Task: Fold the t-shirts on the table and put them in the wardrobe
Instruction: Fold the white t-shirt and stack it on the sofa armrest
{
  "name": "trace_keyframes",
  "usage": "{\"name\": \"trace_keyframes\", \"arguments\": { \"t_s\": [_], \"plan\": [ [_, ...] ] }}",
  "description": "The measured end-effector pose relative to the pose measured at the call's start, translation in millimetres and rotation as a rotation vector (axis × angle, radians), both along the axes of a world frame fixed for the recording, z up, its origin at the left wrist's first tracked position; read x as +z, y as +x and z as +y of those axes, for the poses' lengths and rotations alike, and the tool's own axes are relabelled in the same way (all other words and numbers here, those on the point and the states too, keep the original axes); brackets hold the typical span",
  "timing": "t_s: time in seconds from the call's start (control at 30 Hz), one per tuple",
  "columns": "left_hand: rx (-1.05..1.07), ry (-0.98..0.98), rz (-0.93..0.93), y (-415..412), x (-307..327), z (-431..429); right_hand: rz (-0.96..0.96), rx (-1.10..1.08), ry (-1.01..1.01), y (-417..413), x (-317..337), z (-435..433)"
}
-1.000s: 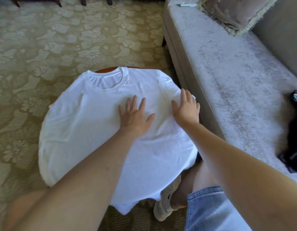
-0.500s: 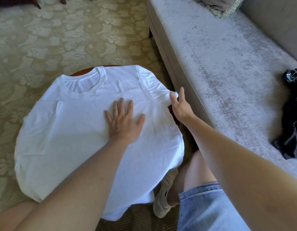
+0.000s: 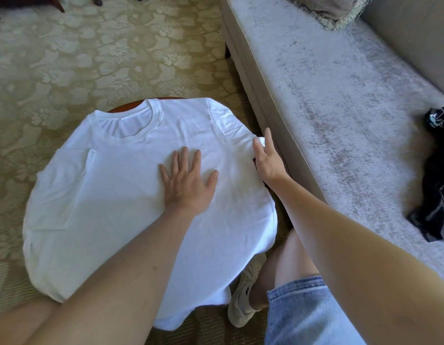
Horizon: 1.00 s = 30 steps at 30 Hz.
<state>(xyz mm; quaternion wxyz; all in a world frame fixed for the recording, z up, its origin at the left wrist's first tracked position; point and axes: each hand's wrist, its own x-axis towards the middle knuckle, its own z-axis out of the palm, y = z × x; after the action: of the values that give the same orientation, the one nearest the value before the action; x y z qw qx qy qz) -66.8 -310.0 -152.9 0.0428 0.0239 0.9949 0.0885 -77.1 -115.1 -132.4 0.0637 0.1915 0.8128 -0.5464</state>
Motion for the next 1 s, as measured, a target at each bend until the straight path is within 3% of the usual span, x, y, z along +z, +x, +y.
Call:
{"name": "trace_keyframes", "arguments": {
  "t_s": [0.2,0.3,0.4,0.5,0.67,0.83,0.9,1.0],
  "plan": [
    [-0.006,0.0,0.007,0.3,-0.3,1.3,0.118,0.012,0.147,-13.0,8.0,-11.3],
    [0.002,0.068,0.046,-1.8,0.0,-0.2,0.238,0.223,0.541,-10.8,18.7,-31.6],
    [0.126,0.417,0.2,-2.3,5.1,-5.2,0.177,0.676,0.749,-3.7,15.1,-56.7],
    [0.287,0.694,0.213,-2.8,18.3,-14.3,0.163,0.798,0.819,3.8,9.6,-68.4],
    [0.273,0.413,0.311,-12.9,21.9,-58.6,0.191,0.768,0.945,9.6,6.8,-81.8],
    [0.345,0.027,0.029,-14.0,20.6,-112.6,0.225,0.537,1.028,6.5,2.0,-89.7],
    [0.368,-0.017,-0.064,-12.5,16.1,-128.1,0.238,0.469,1.017,-3.1,0.7,-91.0],
    [0.386,-0.037,-0.129,-7.6,7.3,-136.1,0.457,0.408,0.849,-6.5,0.9,-93.4]
  ]
}}
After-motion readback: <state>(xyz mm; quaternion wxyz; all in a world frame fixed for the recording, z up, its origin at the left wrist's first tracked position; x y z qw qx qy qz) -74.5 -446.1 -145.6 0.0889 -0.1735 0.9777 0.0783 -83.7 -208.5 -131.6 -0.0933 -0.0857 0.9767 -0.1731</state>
